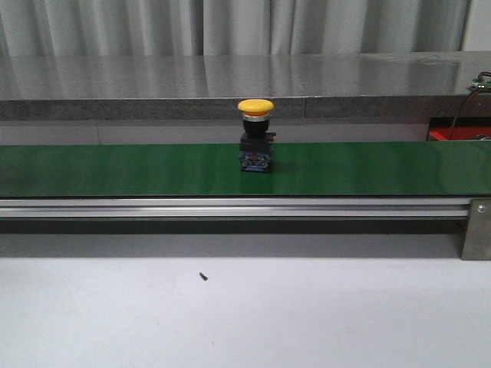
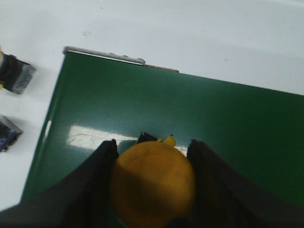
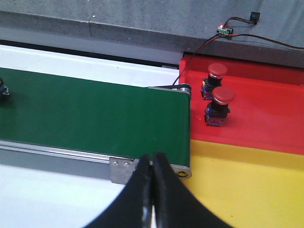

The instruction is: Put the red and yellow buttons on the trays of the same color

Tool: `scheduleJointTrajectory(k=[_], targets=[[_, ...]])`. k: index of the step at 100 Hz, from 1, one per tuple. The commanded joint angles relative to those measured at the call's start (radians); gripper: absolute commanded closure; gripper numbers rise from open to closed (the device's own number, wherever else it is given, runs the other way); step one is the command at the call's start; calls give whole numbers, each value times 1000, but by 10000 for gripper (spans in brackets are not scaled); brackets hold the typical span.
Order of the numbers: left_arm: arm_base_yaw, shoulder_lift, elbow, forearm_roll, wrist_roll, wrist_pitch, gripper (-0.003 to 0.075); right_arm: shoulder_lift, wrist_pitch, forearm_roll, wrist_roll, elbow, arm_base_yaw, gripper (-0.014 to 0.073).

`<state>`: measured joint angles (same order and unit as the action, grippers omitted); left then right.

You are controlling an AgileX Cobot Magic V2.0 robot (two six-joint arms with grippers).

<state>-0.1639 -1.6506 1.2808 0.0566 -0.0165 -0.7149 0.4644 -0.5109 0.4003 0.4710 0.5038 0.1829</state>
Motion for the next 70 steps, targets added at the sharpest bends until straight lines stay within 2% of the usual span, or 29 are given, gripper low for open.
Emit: scheduleJointTrajectory(k=[1, 26, 35, 45, 52, 59, 70], targets=[[22, 3, 25, 7, 1, 56, 535, 2, 66, 17, 2, 24, -2, 662], [26, -45, 25, 19, 4, 61, 512, 2, 66, 17, 2, 24, -2, 662], [26, -45, 29, 24, 10, 59, 419, 2, 66, 17, 2, 24, -2, 662], [33, -29, 29, 34, 10, 59, 228, 2, 66, 17, 2, 24, -2, 662], [33, -10, 29, 46, 10, 61, 127, 2, 66, 17, 2, 24, -2, 662], [33, 17, 29, 48, 10, 66, 86, 2, 66, 17, 2, 24, -2, 662], [33, 83, 29, 51, 26, 70, 92, 2, 66, 18, 2, 24, -2, 662]])
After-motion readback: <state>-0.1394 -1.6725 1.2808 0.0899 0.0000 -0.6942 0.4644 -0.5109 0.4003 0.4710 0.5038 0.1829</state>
